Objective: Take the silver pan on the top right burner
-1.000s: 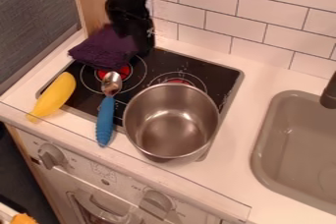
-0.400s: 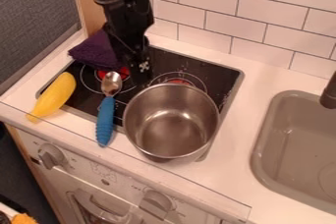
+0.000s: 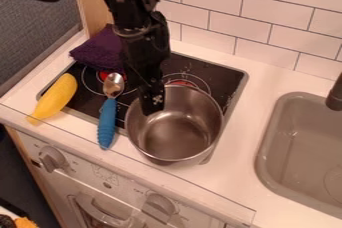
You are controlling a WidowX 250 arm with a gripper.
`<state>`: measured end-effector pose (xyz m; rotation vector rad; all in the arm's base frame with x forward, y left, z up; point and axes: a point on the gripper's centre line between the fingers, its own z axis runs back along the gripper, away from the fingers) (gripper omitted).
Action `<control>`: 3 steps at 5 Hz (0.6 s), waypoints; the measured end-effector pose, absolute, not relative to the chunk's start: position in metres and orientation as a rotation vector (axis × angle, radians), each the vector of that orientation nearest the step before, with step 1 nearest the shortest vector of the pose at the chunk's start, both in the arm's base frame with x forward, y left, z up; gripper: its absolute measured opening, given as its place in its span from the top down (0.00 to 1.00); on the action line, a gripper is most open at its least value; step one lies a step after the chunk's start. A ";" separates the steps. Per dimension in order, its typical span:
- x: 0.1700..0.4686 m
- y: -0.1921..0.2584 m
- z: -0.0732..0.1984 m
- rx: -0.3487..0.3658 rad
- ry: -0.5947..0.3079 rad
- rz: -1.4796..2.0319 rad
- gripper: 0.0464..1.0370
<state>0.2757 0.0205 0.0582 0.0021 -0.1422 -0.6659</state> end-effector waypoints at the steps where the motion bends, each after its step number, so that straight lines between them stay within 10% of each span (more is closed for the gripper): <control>1: 0.273 0.016 0.047 -0.007 -0.123 -0.657 0.10; 3: 0.276 0.018 0.042 -0.005 -0.106 -0.649 0.69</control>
